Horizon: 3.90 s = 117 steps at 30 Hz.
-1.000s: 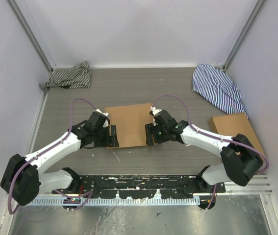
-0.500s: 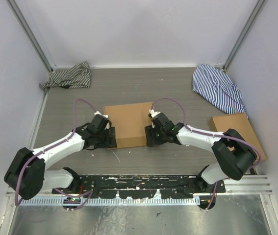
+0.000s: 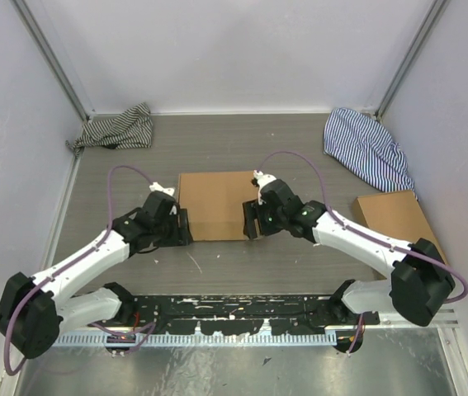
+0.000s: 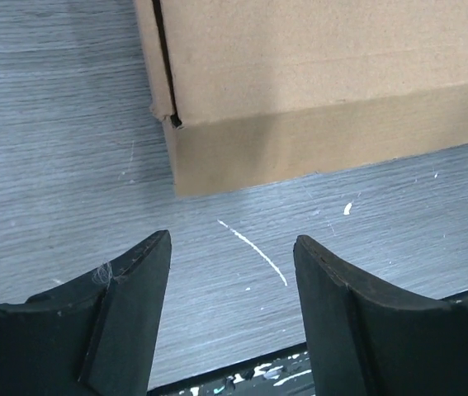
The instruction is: Fold the paper box
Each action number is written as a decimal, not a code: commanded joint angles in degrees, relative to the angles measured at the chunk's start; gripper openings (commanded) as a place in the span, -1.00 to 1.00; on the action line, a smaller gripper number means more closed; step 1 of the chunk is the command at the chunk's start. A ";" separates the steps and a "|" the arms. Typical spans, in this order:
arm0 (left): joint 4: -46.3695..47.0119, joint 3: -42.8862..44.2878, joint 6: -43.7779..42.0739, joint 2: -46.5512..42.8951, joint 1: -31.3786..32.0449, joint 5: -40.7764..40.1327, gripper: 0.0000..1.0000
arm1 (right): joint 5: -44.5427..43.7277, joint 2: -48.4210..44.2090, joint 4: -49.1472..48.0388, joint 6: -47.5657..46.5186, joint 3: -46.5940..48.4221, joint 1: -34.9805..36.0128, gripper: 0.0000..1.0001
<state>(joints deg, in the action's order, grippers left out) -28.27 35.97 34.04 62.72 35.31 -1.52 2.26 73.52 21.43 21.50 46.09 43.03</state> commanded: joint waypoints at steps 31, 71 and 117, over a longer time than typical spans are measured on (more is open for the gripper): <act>15.59 -2.27 -1.47 11.95 1.78 3.81 -1.00 | 22.07 66.20 8.46 -15.74 77.59 -11.96 -0.81; 17.79 7.71 12.43 19.74 28.76 -40.07 -0.33 | 28.99 55.04 17.79 -25.51 59.58 -4.74 -0.46; -20.86 27.53 -13.30 -7.76 2.03 -26.45 0.96 | -13.58 -16.13 -3.46 -4.71 1.01 -10.95 1.00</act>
<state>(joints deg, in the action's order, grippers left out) -46.70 61.25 26.30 56.64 40.93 -32.53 -8.14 61.93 21.47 16.27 47.05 31.81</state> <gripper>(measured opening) 0.978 0.998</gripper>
